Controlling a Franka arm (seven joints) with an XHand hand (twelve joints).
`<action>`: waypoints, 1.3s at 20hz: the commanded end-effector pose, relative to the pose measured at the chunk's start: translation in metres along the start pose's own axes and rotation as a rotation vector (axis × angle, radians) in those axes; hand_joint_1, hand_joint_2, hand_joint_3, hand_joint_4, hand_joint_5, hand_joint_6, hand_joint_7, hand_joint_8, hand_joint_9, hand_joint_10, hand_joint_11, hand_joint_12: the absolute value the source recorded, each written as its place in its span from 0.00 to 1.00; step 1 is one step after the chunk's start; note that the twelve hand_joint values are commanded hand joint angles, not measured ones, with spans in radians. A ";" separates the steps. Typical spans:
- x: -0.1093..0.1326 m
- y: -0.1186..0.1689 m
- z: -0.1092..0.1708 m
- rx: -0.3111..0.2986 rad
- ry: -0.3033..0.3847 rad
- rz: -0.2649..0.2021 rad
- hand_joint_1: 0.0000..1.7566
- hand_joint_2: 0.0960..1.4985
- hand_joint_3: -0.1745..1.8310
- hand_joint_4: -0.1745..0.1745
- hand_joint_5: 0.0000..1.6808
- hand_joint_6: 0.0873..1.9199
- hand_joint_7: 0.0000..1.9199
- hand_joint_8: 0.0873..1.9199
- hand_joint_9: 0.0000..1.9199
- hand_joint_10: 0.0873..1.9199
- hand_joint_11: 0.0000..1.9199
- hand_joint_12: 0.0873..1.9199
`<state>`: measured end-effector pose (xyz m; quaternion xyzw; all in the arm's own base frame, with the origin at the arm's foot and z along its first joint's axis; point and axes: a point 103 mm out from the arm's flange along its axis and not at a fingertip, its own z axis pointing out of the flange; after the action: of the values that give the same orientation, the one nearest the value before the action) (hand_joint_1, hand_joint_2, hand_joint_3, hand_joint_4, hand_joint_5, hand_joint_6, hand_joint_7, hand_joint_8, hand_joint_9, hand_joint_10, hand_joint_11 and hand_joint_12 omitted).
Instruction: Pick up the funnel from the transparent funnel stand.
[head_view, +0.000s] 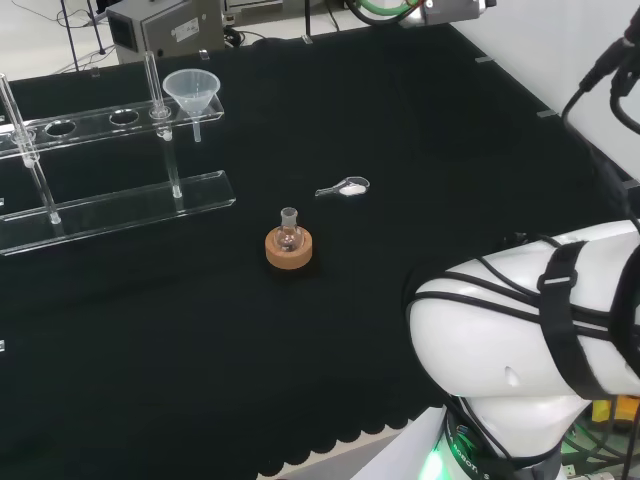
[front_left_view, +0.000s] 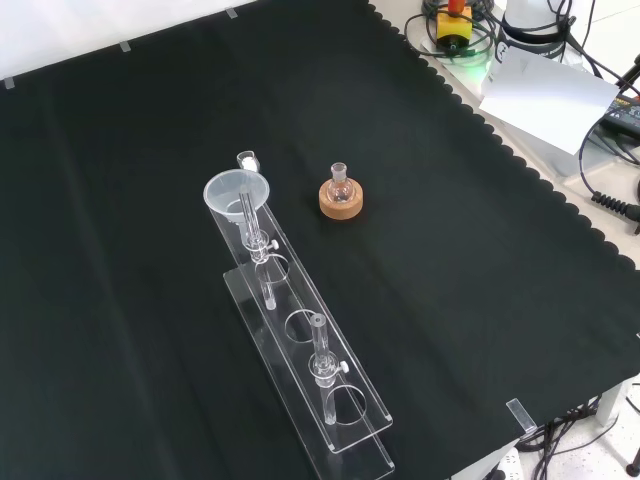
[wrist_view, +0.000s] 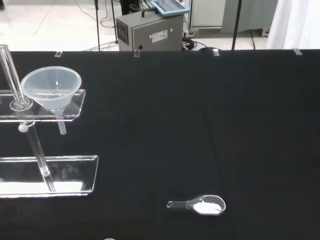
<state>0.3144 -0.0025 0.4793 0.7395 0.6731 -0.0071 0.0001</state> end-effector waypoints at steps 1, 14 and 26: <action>-0.001 0.019 0.011 0.017 -0.001 0.019 0.00 0.83 0.25 0.45 0.16 0.00 0.01 0.24 0.09 0.30 0.03 0.70; 0.005 0.141 0.070 0.116 -0.007 -0.066 0.01 0.82 0.24 0.45 0.17 0.00 0.01 0.24 0.10 0.30 0.03 0.70; 0.062 0.227 0.122 0.219 -0.077 -0.182 0.02 0.81 0.23 0.43 0.17 0.00 0.01 0.24 0.10 0.30 0.03 0.71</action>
<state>0.4939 0.0004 0.3902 0.7064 0.7015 -0.0776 -0.0535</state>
